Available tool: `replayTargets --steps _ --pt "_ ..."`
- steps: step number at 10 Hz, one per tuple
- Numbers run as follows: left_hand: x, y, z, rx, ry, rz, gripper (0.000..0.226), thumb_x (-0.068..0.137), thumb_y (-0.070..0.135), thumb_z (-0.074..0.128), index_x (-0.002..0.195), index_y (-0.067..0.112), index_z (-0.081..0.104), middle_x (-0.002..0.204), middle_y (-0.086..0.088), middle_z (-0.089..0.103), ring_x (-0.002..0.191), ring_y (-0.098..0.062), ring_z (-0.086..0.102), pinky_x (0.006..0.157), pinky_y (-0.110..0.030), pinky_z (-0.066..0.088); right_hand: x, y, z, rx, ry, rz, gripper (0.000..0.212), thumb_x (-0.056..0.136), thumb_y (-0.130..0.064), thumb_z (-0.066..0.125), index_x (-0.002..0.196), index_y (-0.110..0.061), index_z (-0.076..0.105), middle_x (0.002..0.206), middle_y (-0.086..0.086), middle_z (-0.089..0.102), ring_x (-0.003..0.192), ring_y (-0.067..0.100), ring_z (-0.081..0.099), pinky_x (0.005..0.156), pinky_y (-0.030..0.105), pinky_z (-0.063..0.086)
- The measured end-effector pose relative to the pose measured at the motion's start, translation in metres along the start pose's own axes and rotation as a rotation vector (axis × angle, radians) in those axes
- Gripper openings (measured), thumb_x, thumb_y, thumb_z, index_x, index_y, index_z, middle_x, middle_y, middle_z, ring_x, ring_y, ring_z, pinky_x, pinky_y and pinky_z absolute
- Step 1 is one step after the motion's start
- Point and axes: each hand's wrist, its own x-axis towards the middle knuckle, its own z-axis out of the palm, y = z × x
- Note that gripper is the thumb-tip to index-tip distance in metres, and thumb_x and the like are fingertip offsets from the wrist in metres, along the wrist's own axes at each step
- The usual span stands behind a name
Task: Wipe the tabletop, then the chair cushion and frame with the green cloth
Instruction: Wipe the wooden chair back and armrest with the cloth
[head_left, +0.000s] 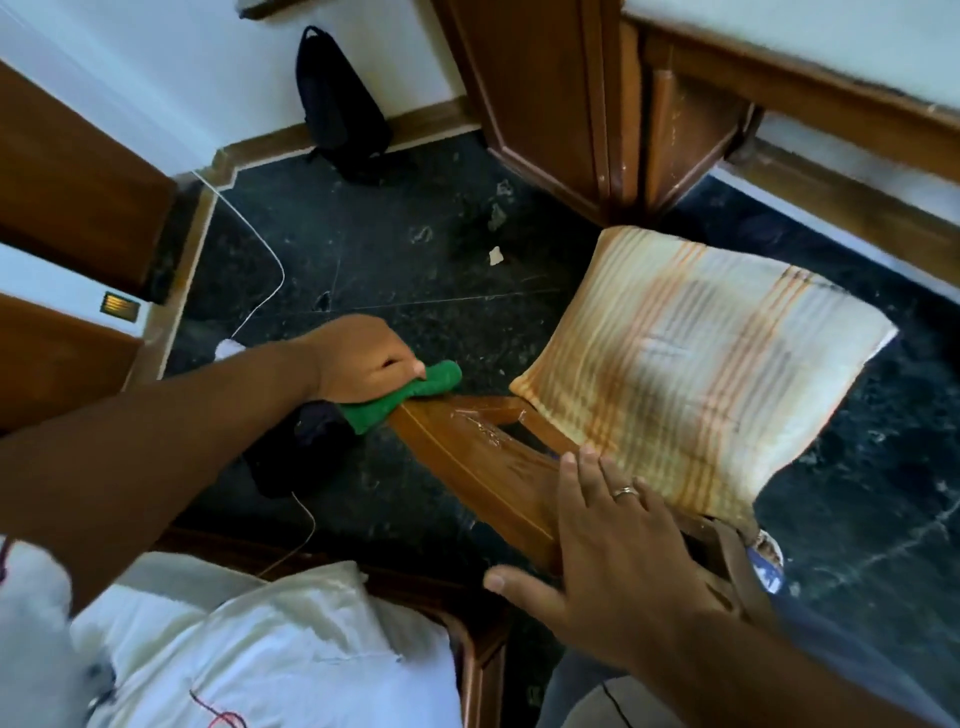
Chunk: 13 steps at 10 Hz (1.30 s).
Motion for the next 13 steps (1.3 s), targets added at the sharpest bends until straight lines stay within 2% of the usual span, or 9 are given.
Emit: replayTargets --steps 1,3,4,5,7,8,9,11,13 --pt "-0.001 0.026 0.013 0.034 0.032 0.120 0.087 0.090 0.073 0.000 0.087 0.022 0.071 0.075 0.000 0.068 0.068 -0.017 0.062 0.068 -0.040 0.052 -0.001 -0.003 0.003 -0.009 0.039 0.037 0.136 0.058 -0.102 -0.008 0.157 -0.009 0.002 0.166 0.016 0.002 0.152 0.031 0.008 0.121 0.050 0.010" --pt "-0.008 0.064 0.024 -0.140 0.048 0.324 0.081 0.096 0.069 0.007 0.114 0.027 0.073 0.104 0.006 0.077 0.091 -0.012 0.071 0.075 -0.035 0.055 0.001 -0.003 0.004 -0.014 0.053 0.055 0.137 0.055 -0.104 -0.006 0.158 -0.015 0.007 0.166 0.014 0.007 0.152 0.029 0.009 0.120 0.049 0.012" --pt "0.006 0.016 -0.002 -0.083 -0.147 0.093 0.083 0.089 0.075 0.015 0.104 0.021 0.076 0.092 0.000 0.076 0.078 -0.014 0.068 0.077 -0.035 0.054 0.000 -0.002 0.005 -0.020 0.040 0.049 0.133 0.056 -0.104 -0.005 0.157 -0.019 0.009 0.166 0.014 0.008 0.152 0.030 0.008 0.121 0.053 0.013" --pt "0.031 -0.010 -0.006 -0.344 -0.474 -0.213 0.048 0.099 0.057 0.045 0.111 0.021 0.074 0.113 -0.002 0.073 0.104 -0.025 0.067 0.097 -0.039 0.051 -0.001 -0.002 0.005 -0.008 0.050 0.074 0.131 0.058 -0.103 -0.003 0.157 -0.018 0.011 0.165 0.016 0.010 0.151 0.032 0.011 0.120 0.053 0.015" --pt "0.082 0.021 0.027 -0.485 -0.800 -0.383 0.072 0.088 0.054 0.063 0.148 0.017 0.049 0.156 -0.013 0.044 0.144 -0.033 0.041 0.117 -0.045 0.033 -0.002 -0.004 0.002 0.020 0.024 0.073 0.126 0.063 -0.101 0.011 0.154 -0.013 0.014 0.164 0.021 0.011 0.149 0.037 0.016 0.120 0.054 0.017" --pt "0.117 0.039 0.037 -0.125 -0.940 -0.166 0.074 0.099 0.055 0.048 0.160 0.025 0.020 0.168 -0.009 0.016 0.153 -0.031 0.020 0.124 -0.050 0.015 -0.001 -0.001 0.005 0.080 0.006 0.074 0.126 0.065 -0.099 0.015 0.155 -0.012 0.007 0.164 0.022 0.005 0.151 0.038 0.009 0.120 0.055 0.013" --pt "0.130 0.050 0.049 -0.026 -1.043 -0.063 0.081 0.101 0.054 0.044 0.161 0.028 -0.003 0.170 -0.004 -0.006 0.156 -0.027 0.000 0.124 -0.050 0.002 0.000 0.001 0.006 0.119 -0.034 0.054 0.125 0.068 -0.097 0.018 0.156 -0.010 -0.002 0.164 0.024 -0.005 0.151 0.039 0.000 0.121 0.056 0.007" --pt "0.135 0.057 0.069 -0.182 -0.947 0.138 0.079 0.101 0.044 0.051 0.162 0.022 0.006 0.170 -0.002 0.008 0.155 -0.018 0.010 0.115 -0.023 0.009 0.002 0.002 0.005 0.171 -0.082 0.021 0.119 0.074 -0.092 0.022 0.155 -0.009 -0.005 0.163 0.024 -0.010 0.151 0.040 -0.004 0.120 0.057 0.006" --pt "0.157 0.104 0.099 -0.327 -0.803 0.282 0.063 0.105 0.040 0.045 0.159 0.013 0.026 0.162 -0.007 0.035 0.146 -0.021 0.035 0.122 -0.041 0.028 0.002 0.000 0.006 0.149 -0.021 0.075 0.118 0.074 -0.092 0.017 0.155 -0.008 0.004 0.164 0.025 0.004 0.151 0.040 0.008 0.118 0.057 0.017"
